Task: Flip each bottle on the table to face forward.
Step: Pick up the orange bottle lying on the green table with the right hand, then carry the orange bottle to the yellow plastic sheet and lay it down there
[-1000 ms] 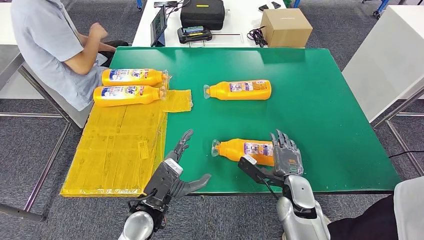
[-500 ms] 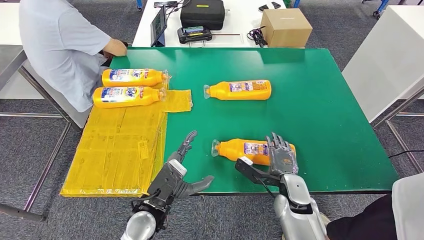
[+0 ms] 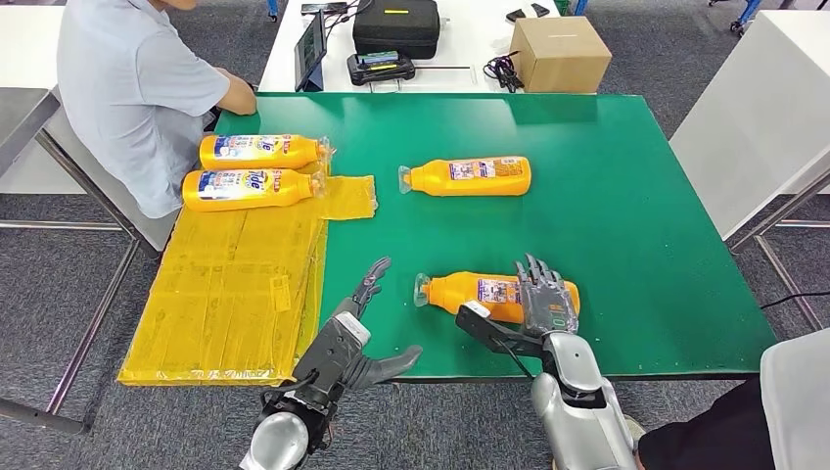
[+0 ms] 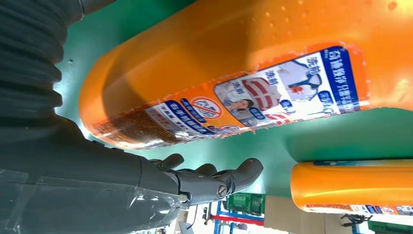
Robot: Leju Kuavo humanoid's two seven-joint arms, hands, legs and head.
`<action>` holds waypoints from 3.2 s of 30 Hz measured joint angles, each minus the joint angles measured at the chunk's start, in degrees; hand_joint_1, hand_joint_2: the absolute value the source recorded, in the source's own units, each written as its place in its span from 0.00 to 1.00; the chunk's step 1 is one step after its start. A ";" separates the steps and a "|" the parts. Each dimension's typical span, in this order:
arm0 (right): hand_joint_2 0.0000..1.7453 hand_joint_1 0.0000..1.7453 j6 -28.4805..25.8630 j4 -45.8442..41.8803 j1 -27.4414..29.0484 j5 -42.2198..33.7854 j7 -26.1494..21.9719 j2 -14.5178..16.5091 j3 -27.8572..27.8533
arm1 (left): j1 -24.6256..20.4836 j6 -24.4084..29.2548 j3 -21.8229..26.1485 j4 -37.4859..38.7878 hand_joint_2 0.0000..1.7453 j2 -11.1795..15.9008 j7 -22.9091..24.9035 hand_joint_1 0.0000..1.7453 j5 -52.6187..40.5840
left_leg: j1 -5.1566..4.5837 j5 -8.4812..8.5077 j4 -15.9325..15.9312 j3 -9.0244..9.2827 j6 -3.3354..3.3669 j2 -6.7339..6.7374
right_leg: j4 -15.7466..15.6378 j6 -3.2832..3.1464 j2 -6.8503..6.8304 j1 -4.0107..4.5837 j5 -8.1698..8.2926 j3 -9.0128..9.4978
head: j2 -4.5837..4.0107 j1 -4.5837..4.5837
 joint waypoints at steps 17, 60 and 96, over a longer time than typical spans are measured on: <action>1.00 0.00 0.08 8.64 -5.55 -0.02 1.16 -0.85 -0.11 | -1.53 -0.36 -0.82 2.35 1.00 0.00 0.09 0.00 0.02 | 0.00 0.01 0.00 0.14 0.01 0.02 | 0.00 0.00 0.01 0.00 0.01 0.11 | 0.00 0.00; 1.00 1.00 15.10 17.20 -9.04 -42.15 -16.49 -11.90 -1.98 | -6.23 0.35 -3.72 8.21 1.00 -0.46 -2.79 0.00 8.79 | 0.02 -0.37 0.00 1.80 0.18 0.30 | -0.26 0.01 0.28 0.07 -0.03 1.52 | 0.00 0.02; 1.00 1.00 11.49 3.75 -9.36 -50.58 -16.73 -5.85 19.19 | -11.83 7.43 1.07 24.71 1.00 -1.80 -14.59 0.00 42.45 | 0.00 -0.03 0.02 0.33 0.13 -0.06 | -0.10 0.08 -0.02 0.01 0.04 0.46 | 0.00 0.02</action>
